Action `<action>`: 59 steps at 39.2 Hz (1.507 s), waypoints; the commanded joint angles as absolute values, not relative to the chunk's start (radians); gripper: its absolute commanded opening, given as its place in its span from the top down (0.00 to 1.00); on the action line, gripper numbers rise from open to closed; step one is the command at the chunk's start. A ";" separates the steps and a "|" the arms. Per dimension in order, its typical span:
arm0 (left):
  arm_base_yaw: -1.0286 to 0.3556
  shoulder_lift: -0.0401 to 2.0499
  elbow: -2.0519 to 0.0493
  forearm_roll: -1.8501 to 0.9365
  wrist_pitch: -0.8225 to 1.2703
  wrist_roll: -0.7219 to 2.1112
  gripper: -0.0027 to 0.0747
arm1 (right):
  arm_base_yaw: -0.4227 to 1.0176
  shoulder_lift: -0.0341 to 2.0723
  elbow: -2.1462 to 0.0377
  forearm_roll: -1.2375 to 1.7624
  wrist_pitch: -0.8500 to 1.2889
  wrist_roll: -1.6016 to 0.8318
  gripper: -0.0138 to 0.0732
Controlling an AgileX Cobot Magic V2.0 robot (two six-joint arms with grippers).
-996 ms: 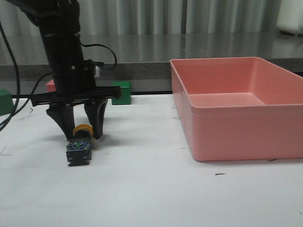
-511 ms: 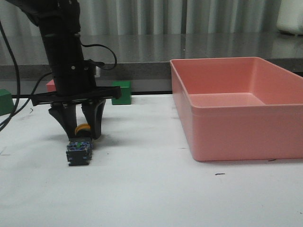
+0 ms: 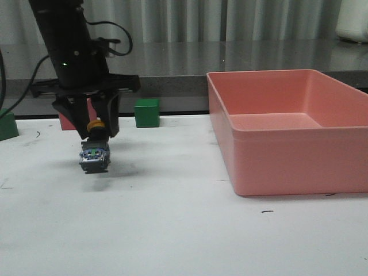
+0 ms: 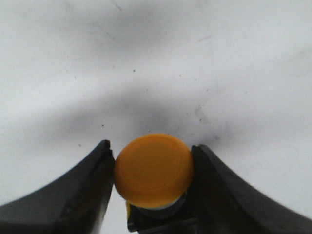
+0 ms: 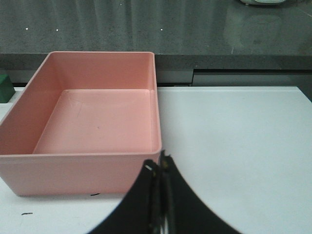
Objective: Place and stand button with both arms
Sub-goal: 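Lift the button with the left gripper and rotate it upright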
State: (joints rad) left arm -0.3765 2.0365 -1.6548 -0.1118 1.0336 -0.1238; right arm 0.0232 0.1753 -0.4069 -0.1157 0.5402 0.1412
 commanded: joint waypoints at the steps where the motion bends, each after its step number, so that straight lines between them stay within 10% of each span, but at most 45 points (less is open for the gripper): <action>1: -0.374 1.900 -1.605 -0.095 0.899 -0.129 0.60 | 0.016 0.184 -0.431 -0.129 0.461 0.132 0.92; 33: -0.374 1.632 -0.801 0.061 -0.481 -0.110 0.60 | 0.016 0.184 -0.431 -0.129 0.461 0.132 0.92; 59: -0.374 1.673 -0.711 0.085 -0.607 -0.012 0.60 | 0.016 0.184 -0.431 -0.129 0.461 0.132 0.92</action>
